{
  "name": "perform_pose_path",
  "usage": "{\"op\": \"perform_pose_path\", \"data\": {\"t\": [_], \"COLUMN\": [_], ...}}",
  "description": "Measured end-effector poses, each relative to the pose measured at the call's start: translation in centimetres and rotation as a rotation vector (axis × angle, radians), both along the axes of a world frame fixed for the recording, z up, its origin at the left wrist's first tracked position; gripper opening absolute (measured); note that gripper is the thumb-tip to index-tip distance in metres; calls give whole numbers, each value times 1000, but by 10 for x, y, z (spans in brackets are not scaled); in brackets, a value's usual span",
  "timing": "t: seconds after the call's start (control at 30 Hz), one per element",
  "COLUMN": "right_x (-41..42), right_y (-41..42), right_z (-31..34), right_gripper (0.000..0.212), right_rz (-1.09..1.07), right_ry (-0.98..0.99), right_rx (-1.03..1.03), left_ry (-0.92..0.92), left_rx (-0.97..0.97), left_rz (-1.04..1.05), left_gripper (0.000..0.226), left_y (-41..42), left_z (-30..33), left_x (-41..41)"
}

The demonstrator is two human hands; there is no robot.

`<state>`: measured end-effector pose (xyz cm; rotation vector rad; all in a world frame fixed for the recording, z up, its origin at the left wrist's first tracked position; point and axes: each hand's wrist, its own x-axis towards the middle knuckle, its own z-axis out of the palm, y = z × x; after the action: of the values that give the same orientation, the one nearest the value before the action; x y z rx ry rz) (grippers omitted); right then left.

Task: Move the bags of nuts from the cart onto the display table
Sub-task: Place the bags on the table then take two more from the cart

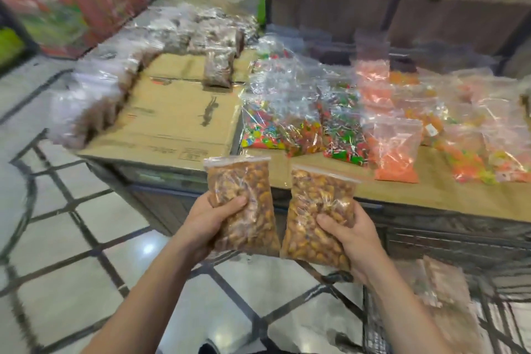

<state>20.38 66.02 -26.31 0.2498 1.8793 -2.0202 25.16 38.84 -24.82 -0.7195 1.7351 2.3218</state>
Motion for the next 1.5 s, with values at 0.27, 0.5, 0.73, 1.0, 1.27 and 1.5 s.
{"op": "perform_pose_path", "data": {"t": [0.27, 0.5, 0.73, 1.0, 1.27, 1.5], "right_x": [2, -28, -101, -220, -282, -291], "right_y": [-143, -211, -253, -309, -327, -340], "right_z": [-1, 0, -15, -29, -28, -39], "right_gripper": [72, 78, 68, 47, 70, 67], "right_rz": [38, 33, -13, -78, -95, -153], "right_ry": [-11, -25, -58, -113, -134, -207], "right_rx": [-23, -60, -155, -181, -136, -53], "left_ry": [0, 17, 32, -101, -208, -144], "left_rx": [-7, 1, -5, -10, -16, 10], "left_rz": [135, 115, 56, 45, 31, -10], "left_gripper": [33, 25, 42, 45, 44, 41], "left_y": [-151, -219, -261, -296, -300, -295], "left_z": [-8, -13, -22, -43, -70, -62], "left_x": [19, -28, -126, -248, -340, -447]}}
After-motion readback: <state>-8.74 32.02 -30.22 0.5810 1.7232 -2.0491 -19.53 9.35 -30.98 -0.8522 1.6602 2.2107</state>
